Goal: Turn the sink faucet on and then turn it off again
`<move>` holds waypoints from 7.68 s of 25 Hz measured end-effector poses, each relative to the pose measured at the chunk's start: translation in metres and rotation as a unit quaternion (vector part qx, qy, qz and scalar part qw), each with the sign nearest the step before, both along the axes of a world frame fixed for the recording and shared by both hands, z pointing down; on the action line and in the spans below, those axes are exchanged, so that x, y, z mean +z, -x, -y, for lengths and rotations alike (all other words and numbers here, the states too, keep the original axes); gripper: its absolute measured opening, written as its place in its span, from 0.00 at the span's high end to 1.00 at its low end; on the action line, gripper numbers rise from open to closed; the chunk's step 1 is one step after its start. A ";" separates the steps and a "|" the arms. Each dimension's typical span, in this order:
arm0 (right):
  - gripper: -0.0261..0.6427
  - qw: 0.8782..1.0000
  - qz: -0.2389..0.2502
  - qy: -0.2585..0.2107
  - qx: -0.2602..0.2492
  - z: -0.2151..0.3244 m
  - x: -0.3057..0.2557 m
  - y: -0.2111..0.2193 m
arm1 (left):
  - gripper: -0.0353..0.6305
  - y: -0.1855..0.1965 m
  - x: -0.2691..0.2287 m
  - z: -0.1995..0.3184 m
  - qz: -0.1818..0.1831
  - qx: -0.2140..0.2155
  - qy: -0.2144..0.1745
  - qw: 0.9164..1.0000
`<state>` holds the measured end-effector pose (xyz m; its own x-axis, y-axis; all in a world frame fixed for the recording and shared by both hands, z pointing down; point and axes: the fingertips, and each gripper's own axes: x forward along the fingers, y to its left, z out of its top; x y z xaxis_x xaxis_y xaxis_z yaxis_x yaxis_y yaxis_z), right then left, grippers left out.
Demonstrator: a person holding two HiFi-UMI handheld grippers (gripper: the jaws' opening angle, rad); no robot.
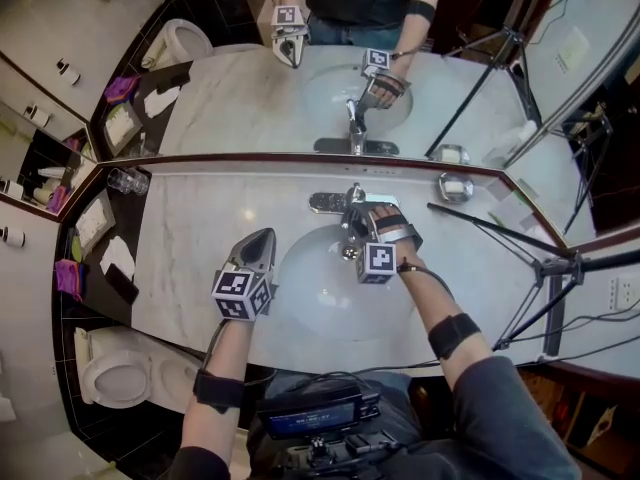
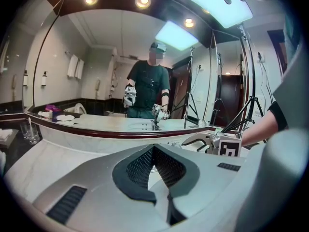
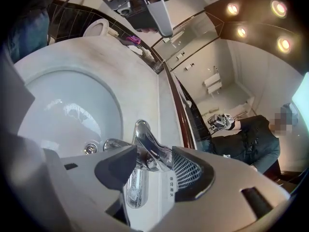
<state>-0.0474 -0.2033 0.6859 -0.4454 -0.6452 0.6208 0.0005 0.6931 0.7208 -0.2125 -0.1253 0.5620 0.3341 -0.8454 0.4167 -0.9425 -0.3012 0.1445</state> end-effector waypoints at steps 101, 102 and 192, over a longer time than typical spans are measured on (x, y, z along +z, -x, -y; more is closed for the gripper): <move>0.93 0.751 0.493 0.252 0.359 -0.060 -0.108 -0.159 | 0.95 -0.043 -0.024 -0.007 -0.021 0.044 -0.025 0.998; 0.93 0.747 0.498 0.253 0.361 -0.062 -0.107 -0.161 | 0.95 -0.043 -0.025 -0.008 -0.022 0.045 -0.025 0.998; 0.77 0.999 -0.024 0.033 -0.019 -0.014 0.012 0.009 | 0.95 -0.010 0.019 0.004 -0.018 0.006 0.014 1.000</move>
<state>-0.0566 -0.1893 0.6979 -0.4378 -0.5844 0.6832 0.0617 0.7386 0.6713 -0.2020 -0.1291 0.5812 0.3594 -0.8291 0.4282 -0.9329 -0.3075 0.1876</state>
